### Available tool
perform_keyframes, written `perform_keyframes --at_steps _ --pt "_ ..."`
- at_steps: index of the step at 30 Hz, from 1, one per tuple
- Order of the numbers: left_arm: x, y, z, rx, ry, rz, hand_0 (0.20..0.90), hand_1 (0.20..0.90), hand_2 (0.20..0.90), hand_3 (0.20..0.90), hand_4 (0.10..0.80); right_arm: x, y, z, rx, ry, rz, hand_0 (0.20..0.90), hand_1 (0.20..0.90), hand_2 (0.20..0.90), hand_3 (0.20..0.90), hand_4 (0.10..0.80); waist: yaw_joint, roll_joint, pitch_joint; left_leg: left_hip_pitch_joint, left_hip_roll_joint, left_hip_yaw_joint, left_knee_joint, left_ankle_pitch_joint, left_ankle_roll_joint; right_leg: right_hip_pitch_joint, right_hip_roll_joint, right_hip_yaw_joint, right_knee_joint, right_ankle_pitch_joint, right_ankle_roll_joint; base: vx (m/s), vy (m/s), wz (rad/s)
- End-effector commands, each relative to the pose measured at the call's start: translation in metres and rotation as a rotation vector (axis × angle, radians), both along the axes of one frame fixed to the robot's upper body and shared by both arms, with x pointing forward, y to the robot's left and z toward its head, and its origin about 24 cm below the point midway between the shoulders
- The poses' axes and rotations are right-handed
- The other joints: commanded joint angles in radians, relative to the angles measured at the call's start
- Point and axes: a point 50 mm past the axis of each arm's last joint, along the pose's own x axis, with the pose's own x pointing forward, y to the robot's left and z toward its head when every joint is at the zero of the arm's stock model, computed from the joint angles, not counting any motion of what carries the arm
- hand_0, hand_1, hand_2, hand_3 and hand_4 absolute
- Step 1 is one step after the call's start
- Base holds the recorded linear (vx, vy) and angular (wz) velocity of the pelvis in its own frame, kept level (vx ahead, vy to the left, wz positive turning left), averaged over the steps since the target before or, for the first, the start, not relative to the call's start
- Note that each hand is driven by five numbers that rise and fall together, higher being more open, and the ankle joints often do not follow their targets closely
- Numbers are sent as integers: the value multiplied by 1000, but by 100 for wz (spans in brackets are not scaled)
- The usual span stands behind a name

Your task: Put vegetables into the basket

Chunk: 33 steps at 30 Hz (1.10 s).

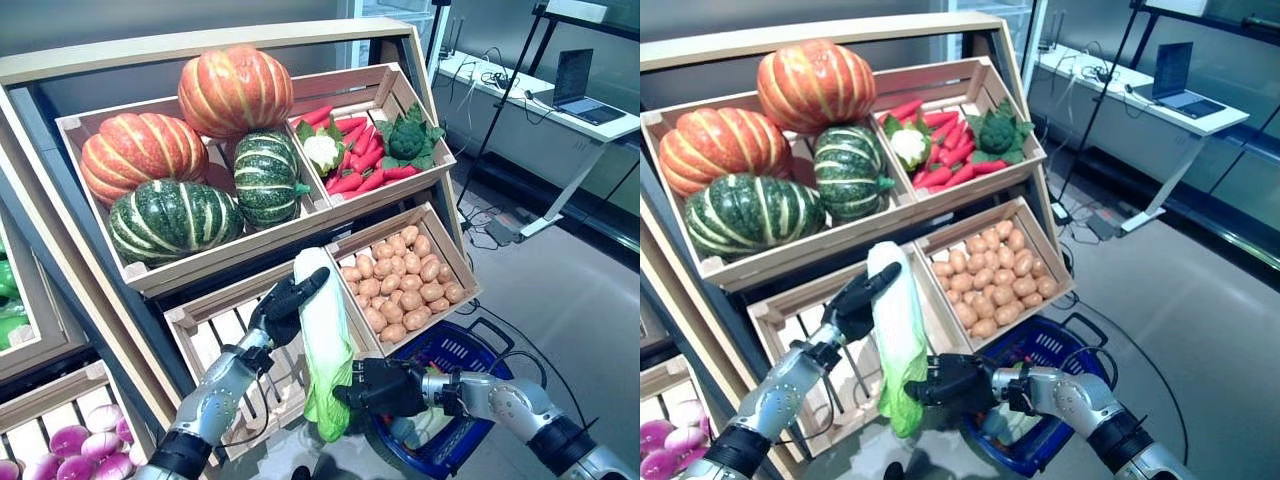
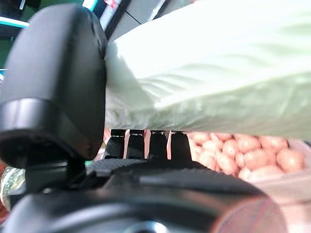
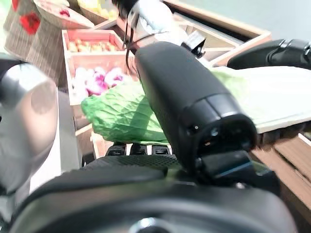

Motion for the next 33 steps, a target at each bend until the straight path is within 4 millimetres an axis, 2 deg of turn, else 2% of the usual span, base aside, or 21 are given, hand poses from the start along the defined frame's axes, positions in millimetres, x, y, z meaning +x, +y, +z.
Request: perform_keyframes --at_steps 1,7,16,21,22,23,24,33 --pt "11 -59 16 -179 -113 -200 300 300 300 300 400 17 68 97 731 -261 244 900 900 900 900 800 20 -7 -21 46 16 6 2 -109 -20 -24 -47 -16 25 32 -15 0 0 0" --pt "11 -57 13 -186 -117 -200 300 300 300 300 400 19 68 90 676 -249 253 900 900 900 900 800 20 -6 -25 44 18 9 2 -107 -23 -24 -46 -17 22 32 -16 0 0 0" --pt "12 -59 14 -188 -126 -181 300 300 300 300 400 22 60 57 365 -168 145 900 900 900 900 800 8 -6 -23 41 22 16 2 -103 -26 -28 -48 -14 17 38 -15 0 0 0" --pt "12 -61 16 -190 -128 -175 300 300 300 300 400 23 61 60 381 -156 130 900 900 900 900 800 5 -8 -20 42 23 17 2 -100 -27 -27 -49 -13 14 43 -14 0 0 0" --pt "12 -61 16 -189 -129 -175 300 300 300 300 400 23 62 61 388 -157 129 740 740 740 740 693 5 -8 -20 42 23 17 2 -99 -27 -28 -49 -11 14 43 -14 0 0 0" --pt "12 -61 16 -191 -127 -174 300 300 300 300 400 24 64 63 401 -158 124 479 479 479 479 519 6 -8 -19 42 23 16 2 -100 -27 -28 -49 -10 15 43 -15 0 0 0" --pt "12 -62 16 -196 -127 -176 300 300 300 300 400 25 65 64 405 -160 113 300 300 300 300 400 6 -8 -19 42 22 14 2 -100 -27 -26 -49 -10 14 43 -15 0 0 0" --pt "12 -63 16 -195 -121 -173 300 300 300 300 400 26 70 66 413 -170 101 300 300 300 300 400 6 -6 -23 44 22 19 2 -101 -25 -25 -51 -6 13 43 -14 0 0 0"
